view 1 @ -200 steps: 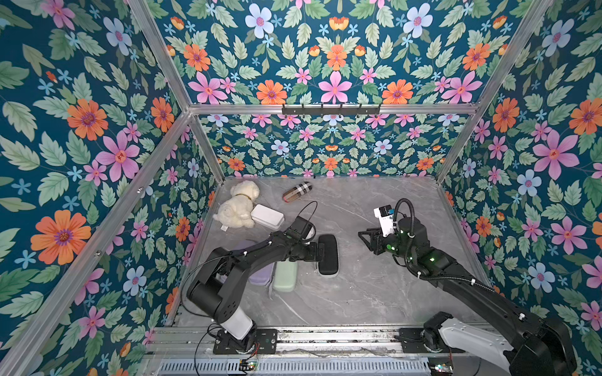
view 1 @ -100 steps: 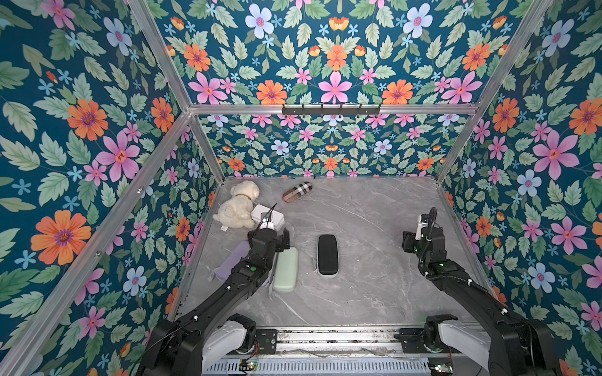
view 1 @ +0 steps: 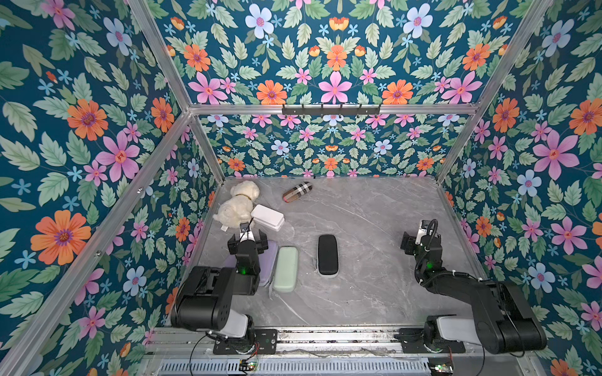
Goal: Put umbrellas into zippered umbrella sleeves
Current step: Reset both arms
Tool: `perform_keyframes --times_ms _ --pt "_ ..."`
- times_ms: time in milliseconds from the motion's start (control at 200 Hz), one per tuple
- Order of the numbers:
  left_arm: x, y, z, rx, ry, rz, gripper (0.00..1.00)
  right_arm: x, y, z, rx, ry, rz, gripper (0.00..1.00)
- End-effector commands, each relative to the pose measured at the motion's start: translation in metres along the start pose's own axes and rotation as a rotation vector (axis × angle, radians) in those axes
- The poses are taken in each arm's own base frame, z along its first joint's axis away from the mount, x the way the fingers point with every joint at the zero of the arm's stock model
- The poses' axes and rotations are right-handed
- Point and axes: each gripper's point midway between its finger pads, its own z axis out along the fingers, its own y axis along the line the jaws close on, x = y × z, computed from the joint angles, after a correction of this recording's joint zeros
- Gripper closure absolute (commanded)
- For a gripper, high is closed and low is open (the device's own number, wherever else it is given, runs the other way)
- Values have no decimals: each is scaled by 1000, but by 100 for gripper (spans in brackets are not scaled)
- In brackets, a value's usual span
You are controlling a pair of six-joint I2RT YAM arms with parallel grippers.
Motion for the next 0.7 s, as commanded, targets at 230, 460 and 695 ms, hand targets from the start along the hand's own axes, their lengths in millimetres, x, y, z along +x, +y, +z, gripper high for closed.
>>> perform_keyframes --times_ms 230,460,695 --pt "-15 15 10 -19 -72 -102 0 -28 -11 11 51 -114 59 0" --pt "-14 14 10 -22 -61 -96 1 -28 -12 9 52 -122 52 0" --pt "-14 13 10 -20 -62 -96 0 -32 -5 7 37 -149 26 0"
